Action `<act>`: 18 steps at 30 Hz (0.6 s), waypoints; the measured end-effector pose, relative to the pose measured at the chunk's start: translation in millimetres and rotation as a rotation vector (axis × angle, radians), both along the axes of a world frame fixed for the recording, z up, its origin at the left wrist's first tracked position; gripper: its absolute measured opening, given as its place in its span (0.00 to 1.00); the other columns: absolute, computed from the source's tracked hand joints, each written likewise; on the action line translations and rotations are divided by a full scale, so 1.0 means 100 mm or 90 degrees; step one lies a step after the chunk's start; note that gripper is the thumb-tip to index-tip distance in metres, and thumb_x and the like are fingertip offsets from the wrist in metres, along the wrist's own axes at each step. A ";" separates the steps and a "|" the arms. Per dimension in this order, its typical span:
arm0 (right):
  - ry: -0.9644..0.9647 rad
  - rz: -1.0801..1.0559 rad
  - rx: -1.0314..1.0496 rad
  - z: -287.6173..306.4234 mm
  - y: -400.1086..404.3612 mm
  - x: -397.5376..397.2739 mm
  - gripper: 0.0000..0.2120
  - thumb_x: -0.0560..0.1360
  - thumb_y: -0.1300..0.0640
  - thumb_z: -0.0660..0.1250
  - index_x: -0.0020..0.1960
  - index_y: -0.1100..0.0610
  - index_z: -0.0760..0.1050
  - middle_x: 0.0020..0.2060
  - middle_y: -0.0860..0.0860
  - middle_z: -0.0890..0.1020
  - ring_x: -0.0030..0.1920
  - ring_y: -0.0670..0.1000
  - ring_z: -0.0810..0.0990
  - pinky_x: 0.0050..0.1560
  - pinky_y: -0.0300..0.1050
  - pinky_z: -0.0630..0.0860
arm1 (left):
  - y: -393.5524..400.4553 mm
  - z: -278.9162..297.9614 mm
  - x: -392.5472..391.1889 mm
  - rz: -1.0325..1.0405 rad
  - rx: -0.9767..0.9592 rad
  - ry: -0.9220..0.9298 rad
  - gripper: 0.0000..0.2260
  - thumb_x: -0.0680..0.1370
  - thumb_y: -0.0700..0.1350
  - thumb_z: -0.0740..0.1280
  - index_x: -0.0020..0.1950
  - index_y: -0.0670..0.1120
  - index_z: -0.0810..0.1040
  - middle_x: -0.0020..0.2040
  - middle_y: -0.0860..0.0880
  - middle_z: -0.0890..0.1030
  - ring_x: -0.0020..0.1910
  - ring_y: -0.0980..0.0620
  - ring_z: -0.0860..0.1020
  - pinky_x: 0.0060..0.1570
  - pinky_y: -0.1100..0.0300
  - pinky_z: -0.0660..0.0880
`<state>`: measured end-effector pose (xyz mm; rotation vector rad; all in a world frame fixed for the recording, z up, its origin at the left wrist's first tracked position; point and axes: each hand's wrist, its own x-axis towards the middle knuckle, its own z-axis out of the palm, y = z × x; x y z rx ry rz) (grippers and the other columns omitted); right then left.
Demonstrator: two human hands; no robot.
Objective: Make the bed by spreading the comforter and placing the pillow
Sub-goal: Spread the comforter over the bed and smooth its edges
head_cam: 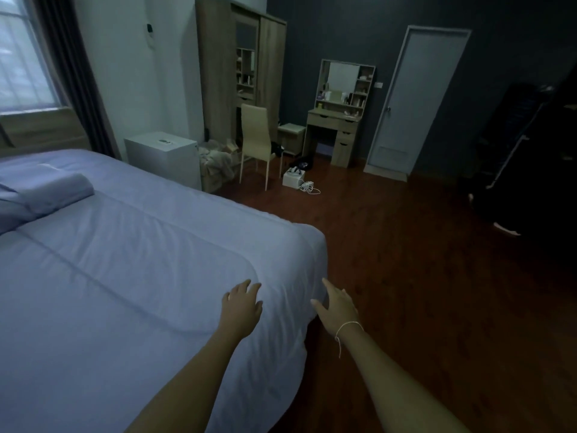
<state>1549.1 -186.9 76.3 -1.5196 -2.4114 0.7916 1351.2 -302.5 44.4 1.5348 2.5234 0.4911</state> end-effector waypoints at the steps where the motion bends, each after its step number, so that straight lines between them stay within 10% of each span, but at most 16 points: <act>1: -0.008 0.007 -0.004 -0.05 0.26 -0.04 0.32 0.77 0.42 0.60 0.76 0.47 0.51 0.75 0.50 0.61 0.76 0.58 0.52 0.73 0.62 0.55 | 0.26 -0.03 -0.06 0.007 0.003 -0.001 0.21 0.80 0.51 0.57 0.73 0.50 0.61 0.75 0.44 0.62 0.72 0.45 0.62 0.70 0.47 0.59; 12: -0.122 0.159 -0.010 -0.38 2.65 -0.82 0.34 0.78 0.41 0.54 0.77 0.51 0.44 0.78 0.51 0.48 0.77 0.56 0.46 0.75 0.60 0.46 | 2.37 -0.22 -0.59 0.125 0.008 -0.053 0.22 0.80 0.52 0.57 0.73 0.48 0.63 0.75 0.43 0.61 0.70 0.42 0.65 0.69 0.45 0.63; 18: -0.187 0.233 -0.051 -0.75 3.43 -1.47 0.35 0.77 0.37 0.54 0.77 0.45 0.41 0.78 0.51 0.43 0.77 0.58 0.42 0.74 0.63 0.45 | 3.00 -0.65 -1.02 0.234 -0.025 -0.080 0.27 0.81 0.58 0.51 0.77 0.49 0.53 0.78 0.42 0.50 0.76 0.41 0.50 0.72 0.45 0.53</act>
